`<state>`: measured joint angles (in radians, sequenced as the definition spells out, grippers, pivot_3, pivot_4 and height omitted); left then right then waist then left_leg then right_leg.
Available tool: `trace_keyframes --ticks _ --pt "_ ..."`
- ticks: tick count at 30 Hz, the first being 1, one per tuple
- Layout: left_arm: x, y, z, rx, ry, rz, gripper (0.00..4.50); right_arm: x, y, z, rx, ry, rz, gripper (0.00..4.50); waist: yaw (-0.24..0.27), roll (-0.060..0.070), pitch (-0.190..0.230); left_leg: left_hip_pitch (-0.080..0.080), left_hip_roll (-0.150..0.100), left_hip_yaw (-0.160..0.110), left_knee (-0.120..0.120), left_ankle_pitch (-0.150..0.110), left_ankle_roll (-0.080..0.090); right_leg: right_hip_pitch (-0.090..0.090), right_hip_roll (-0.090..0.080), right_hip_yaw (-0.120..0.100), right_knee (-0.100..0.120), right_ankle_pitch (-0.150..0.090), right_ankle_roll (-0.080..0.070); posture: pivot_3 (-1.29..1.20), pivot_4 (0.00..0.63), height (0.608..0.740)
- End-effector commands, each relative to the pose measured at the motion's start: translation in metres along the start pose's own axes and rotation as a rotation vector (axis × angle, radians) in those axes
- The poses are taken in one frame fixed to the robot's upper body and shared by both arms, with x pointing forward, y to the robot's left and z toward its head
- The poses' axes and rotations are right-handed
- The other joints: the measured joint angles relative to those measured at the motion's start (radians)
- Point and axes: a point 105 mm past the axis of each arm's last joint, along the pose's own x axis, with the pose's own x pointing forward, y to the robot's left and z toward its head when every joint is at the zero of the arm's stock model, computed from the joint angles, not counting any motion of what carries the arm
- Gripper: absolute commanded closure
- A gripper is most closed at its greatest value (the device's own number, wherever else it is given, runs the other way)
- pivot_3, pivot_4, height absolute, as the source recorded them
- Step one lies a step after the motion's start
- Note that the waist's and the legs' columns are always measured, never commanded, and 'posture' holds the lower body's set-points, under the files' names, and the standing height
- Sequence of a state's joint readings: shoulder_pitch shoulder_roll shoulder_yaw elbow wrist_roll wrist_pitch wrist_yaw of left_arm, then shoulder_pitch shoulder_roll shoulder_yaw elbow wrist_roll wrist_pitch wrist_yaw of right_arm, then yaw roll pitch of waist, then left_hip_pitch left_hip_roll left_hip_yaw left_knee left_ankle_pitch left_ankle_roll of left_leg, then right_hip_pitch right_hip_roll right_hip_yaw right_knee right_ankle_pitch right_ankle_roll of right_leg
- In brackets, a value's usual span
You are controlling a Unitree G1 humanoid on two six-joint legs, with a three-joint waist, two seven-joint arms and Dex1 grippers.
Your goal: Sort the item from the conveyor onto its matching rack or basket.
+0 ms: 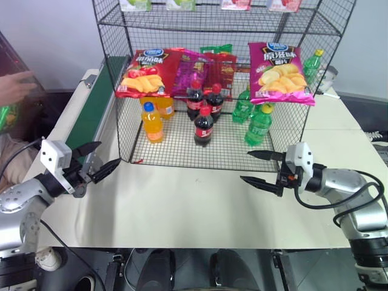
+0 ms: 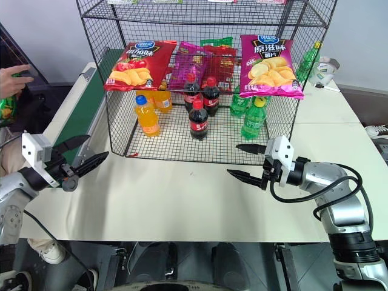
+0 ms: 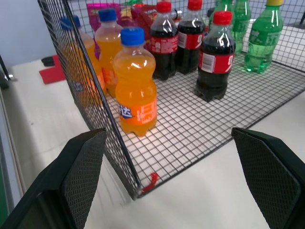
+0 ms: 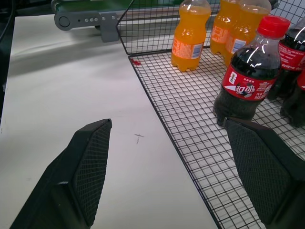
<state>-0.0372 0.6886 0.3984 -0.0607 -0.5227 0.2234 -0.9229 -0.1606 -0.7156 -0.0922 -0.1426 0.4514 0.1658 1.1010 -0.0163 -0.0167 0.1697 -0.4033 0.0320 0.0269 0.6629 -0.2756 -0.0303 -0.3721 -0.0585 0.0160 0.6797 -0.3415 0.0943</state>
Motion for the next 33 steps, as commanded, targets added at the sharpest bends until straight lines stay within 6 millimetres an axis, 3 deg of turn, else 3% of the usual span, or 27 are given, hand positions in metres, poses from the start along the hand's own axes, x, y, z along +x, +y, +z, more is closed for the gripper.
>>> trace_keyframes --ticks 1,33 --pt "-0.0005 0.0012 0.0125 0.058 -0.023 -0.001 0.00 -0.0001 -0.0024 0.0102 -0.054 -0.025 -0.008 0.59 0.000 0.000 0.000 0.000 0.000 0.000 0.000 0.000 0.000 0.000 0.000 0.000 0.000 0.000 0.000 0.00 0.150 0.739" --pt "0.0021 0.0004 0.0085 0.164 -0.001 -0.004 0.00 0.0063 -0.0021 0.0079 -0.070 -0.017 0.021 0.59 0.000 0.000 0.000 0.000 0.000 0.000 0.000 0.000 0.000 0.000 0.000 0.000 0.000 0.000 0.000 0.00 0.150 0.739"
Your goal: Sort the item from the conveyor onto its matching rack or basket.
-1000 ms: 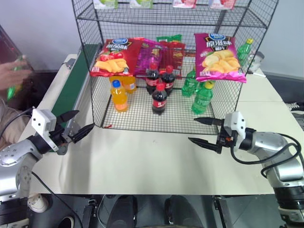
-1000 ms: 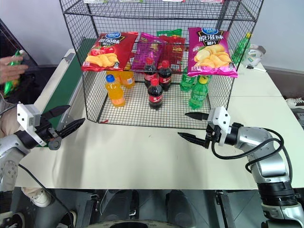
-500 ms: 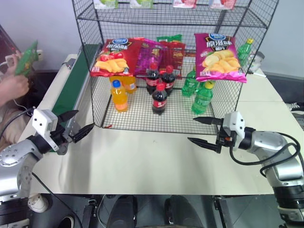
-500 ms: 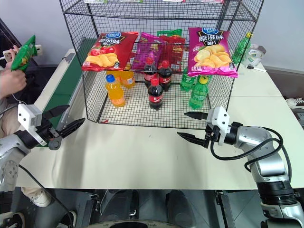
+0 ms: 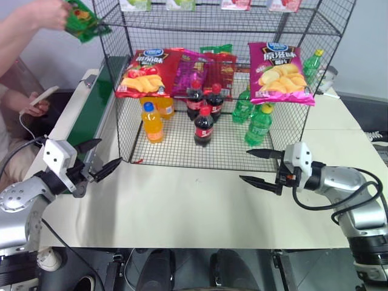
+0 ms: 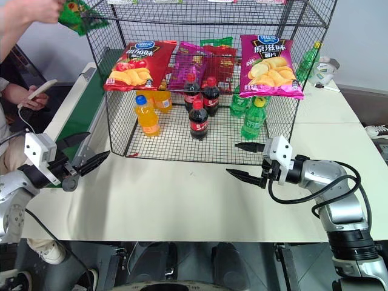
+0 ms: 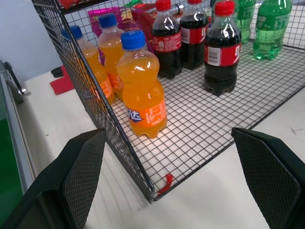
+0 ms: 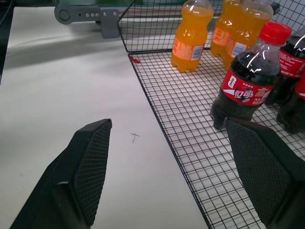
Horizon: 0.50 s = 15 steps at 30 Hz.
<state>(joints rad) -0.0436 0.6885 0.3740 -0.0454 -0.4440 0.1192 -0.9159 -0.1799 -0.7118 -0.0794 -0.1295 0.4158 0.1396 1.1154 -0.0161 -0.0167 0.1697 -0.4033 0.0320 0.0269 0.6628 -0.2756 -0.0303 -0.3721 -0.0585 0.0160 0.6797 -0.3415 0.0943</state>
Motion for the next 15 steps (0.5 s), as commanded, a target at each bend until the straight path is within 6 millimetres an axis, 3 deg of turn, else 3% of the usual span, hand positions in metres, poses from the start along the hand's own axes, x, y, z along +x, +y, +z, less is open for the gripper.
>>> trace_keyframes --ticks 1,15 --pt "-0.0014 0.0010 0.0075 0.054 -0.007 -0.011 0.00 0.0033 -0.0017 0.0077 -0.033 -0.029 0.006 0.59 0.000 0.000 0.000 0.000 0.000 0.000 0.000 0.000 0.000 0.000 0.000 0.000 0.000 0.000 0.000 0.00 0.150 0.739" --pt "-0.0009 0.0024 0.0053 0.053 -0.013 -0.006 0.00 0.0035 -0.0015 0.0073 -0.028 -0.031 0.004 0.59 0.000 0.000 0.000 0.000 0.000 0.000 0.000 0.000 0.000 0.000 0.000 0.000 0.000 0.000 0.000 0.00 0.150 0.739"
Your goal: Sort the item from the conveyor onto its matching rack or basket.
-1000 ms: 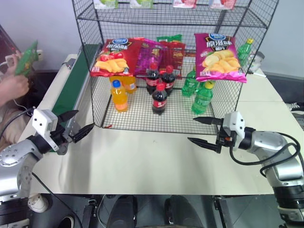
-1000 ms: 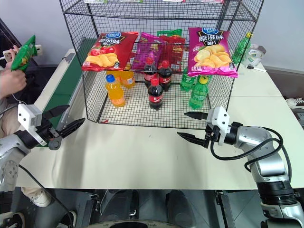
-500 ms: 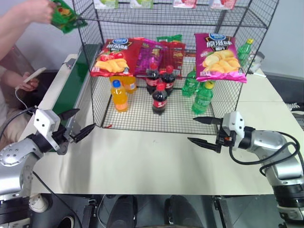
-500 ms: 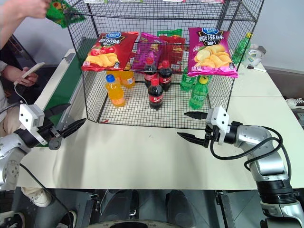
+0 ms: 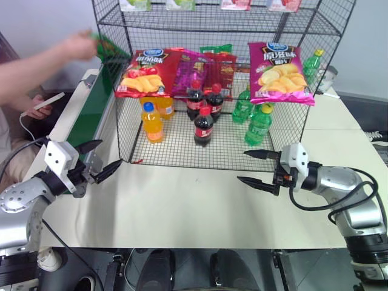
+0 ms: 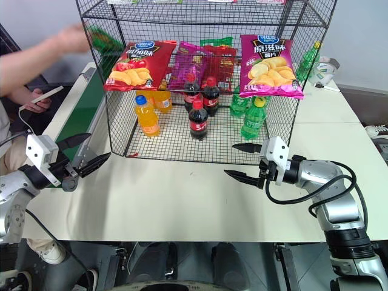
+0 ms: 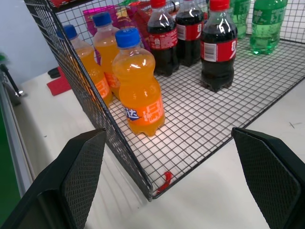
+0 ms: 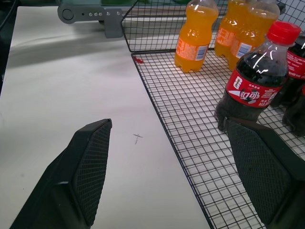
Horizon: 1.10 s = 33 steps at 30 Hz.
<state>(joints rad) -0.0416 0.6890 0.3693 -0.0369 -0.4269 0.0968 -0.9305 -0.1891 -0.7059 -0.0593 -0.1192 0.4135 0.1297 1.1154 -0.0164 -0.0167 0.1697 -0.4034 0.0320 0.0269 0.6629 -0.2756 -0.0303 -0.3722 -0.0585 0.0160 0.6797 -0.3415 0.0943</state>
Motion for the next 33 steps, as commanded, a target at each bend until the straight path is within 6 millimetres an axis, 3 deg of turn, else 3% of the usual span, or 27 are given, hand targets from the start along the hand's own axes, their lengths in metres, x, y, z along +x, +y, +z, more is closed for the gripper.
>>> trace_keyframes --ticks 1,13,33 --pt "-0.001 0.004 0.008 0.037 -0.024 0.007 0.00 -0.001 -0.003 0.009 -0.028 -0.028 -0.012 0.59 0.000 0.000 0.000 0.000 0.000 0.000 0.000 0.000 0.000 0.000 0.000 0.000 0.000 0.000 0.000 0.00 0.150 0.739" --pt "-0.005 0.004 0.004 0.028 -0.012 0.015 0.00 0.000 -0.004 0.007 -0.028 -0.023 -0.011 0.59 0.000 0.000 0.000 0.000 0.000 0.000 0.000 0.000 0.000 0.000 0.000 0.000 0.000 0.000 0.000 0.00 0.150 0.739" --pt "-0.031 0.008 0.004 0.065 -0.024 0.049 0.00 0.018 0.002 0.016 -0.028 -0.080 0.063 0.59 0.000 0.000 0.000 0.000 0.000 0.000 0.000 0.000 0.000 0.000 -0.001 0.000 0.000 0.000 0.000 0.00 0.150 0.739"
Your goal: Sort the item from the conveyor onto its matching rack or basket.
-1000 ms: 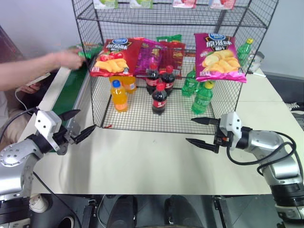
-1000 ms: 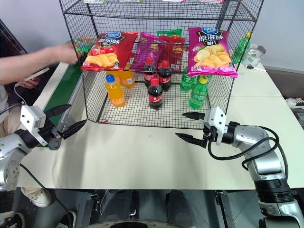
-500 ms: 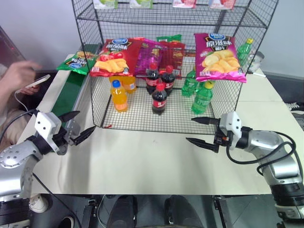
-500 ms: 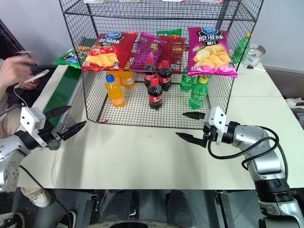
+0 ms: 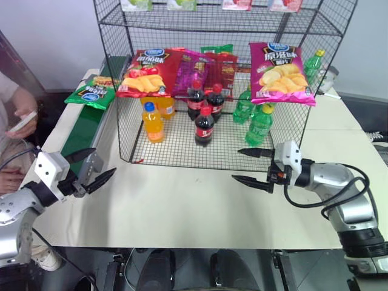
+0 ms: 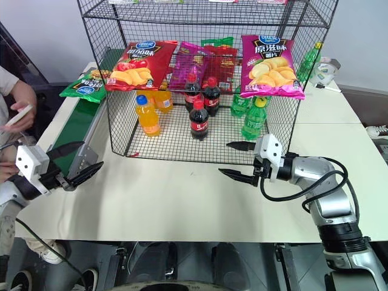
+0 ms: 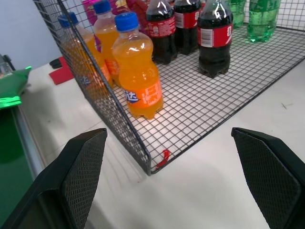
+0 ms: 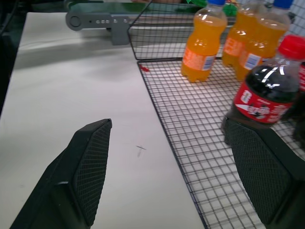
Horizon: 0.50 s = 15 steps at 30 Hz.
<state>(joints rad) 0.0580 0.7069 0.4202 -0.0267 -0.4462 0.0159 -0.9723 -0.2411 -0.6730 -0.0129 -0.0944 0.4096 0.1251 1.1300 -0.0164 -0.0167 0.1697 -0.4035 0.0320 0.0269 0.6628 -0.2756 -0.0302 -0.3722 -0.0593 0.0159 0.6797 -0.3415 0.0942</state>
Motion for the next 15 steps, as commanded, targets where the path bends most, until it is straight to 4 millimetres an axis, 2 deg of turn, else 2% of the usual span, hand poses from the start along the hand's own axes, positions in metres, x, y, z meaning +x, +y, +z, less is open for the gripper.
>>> trace_keyframes --ticks 1,7,11,13,15 --pt "-0.008 0.012 0.013 0.052 -0.044 0.060 0.00 0.005 0.001 0.014 -0.024 -0.055 0.026 0.59 0.000 0.000 0.000 0.000 0.000 0.000 0.000 0.000 0.000 0.000 0.000 0.000 0.000 0.000 0.000 0.00 0.150 0.739" --pt "-0.021 0.022 0.016 0.168 -0.019 0.137 0.00 0.019 0.011 0.028 0.016 -0.138 0.080 0.59 -0.004 0.000 0.000 0.000 0.000 0.000 0.000 0.000 0.000 0.000 0.000 0.000 0.000 0.000 0.000 0.00 0.150 0.739" --pt "-0.034 0.037 0.020 0.228 -0.022 0.269 0.00 0.028 0.023 0.030 0.040 -0.151 0.155 0.59 -0.002 0.000 0.000 0.000 0.000 0.000 0.000 0.000 0.000 0.000 0.000 0.000 0.000 0.000 0.000 0.00 0.150 0.739" --pt "-0.039 0.039 0.019 0.288 0.005 0.295 0.00 0.030 0.023 0.032 0.066 -0.165 0.172 0.59 -0.002 0.000 0.000 0.000 0.000 0.000 0.000 0.000 0.000 0.000 0.000 0.000 0.000 0.000 0.000 0.00 0.150 0.739" --pt "-0.043 0.035 0.016 0.406 0.069 0.272 0.00 0.032 0.020 0.033 0.063 -0.169 0.179 0.04 -0.002 0.000 0.000 0.000 0.000 0.000 0.000 0.000 0.000 0.000 -0.001 0.000 0.000 0.000 0.000 0.00 0.150 0.739"
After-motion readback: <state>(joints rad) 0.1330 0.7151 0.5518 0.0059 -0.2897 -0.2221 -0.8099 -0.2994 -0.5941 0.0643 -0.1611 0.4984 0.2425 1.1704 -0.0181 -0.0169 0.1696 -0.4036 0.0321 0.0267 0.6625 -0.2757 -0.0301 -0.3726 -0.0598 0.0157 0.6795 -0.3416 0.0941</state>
